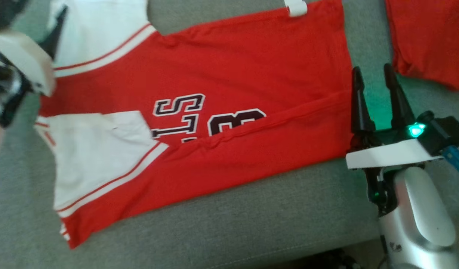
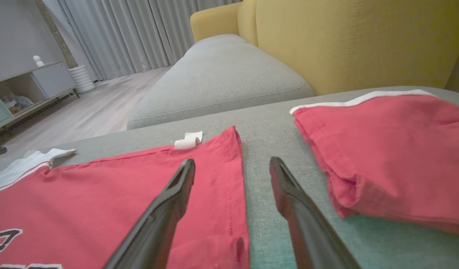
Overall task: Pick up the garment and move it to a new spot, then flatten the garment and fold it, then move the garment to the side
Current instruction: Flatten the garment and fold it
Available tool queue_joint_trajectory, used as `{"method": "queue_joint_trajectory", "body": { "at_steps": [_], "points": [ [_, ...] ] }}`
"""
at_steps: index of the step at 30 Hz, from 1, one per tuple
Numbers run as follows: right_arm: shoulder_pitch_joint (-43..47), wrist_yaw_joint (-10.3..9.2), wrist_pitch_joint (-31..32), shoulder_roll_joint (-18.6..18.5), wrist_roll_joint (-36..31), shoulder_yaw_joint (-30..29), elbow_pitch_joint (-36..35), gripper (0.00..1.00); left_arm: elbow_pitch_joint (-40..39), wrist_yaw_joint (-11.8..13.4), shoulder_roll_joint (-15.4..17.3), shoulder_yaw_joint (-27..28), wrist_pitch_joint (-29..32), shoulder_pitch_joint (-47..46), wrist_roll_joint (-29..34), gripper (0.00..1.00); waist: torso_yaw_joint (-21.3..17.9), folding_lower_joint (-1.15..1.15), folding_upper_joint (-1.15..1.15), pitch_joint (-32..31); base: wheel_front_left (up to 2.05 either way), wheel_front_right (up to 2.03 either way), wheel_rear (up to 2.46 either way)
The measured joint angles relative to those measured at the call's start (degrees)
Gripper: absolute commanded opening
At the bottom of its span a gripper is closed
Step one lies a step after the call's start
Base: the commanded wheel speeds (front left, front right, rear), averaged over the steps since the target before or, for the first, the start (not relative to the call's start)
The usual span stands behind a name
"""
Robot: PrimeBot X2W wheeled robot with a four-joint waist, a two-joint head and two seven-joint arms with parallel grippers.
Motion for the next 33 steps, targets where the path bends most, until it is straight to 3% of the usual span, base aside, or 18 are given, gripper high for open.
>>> {"method": "queue_joint_trajectory", "body": {
  "at_steps": [13, 14, 15, 21, 29, 33],
  "points": [
    [0.0, 0.00, 0.0, 0.0, 0.4, -0.4, -1.2, 1.00, 6.7, 0.0, 2.1, -8.5, -1.2, -7.0, -10.2, 1.00, -3.8, -0.01, 0.00, 4.5, 0.00, 0.00, 0.00],
    [0.0, 0.00, 0.0, 0.0, 0.4, -0.4, -1.2, 1.00, 6.8, 0.0, 2.1, -8.9, -1.2, -7.2, -11.0, 0.46, -3.8, -0.02, 0.00, 4.6, 0.00, 0.00, 0.00],
    [0.0, 0.00, 0.0, 0.0, 0.4, -0.5, -1.3, 1.00, 6.8, 0.0, 2.1, -9.7, -1.2, -7.3, -11.9, 0.00, -3.8, -0.02, 0.00, 4.6, 0.00, 0.00, 0.00],
    [0.0, 0.00, 0.0, 0.0, 0.0, -1.7, -1.1, 1.00, 7.1, 0.0, 1.6, -14.2, -5.3, -8.0, -14.1, 0.00, -2.7, -0.01, 0.00, 3.8, 0.00, 0.00, 0.00],
    [0.0, 0.00, 0.0, 0.0, -4.6, -4.1, 0.4, 1.00, 7.8, 0.0, -1.3, -16.3, -18.6, -7.5, -14.0, 0.00, 0.6, -0.02, 0.00, -0.8, 0.00, 0.00, 0.00],
    [0.0, 0.00, 0.9, 0.1, -8.5, -7.4, 1.2, 1.00, 5.5, 0.1, -2.7, -16.6, -22.2, -5.0, -12.5, 0.00, 3.1, -0.02, 0.00, -3.7, 0.00, 0.00, 0.00]
  ]
}}
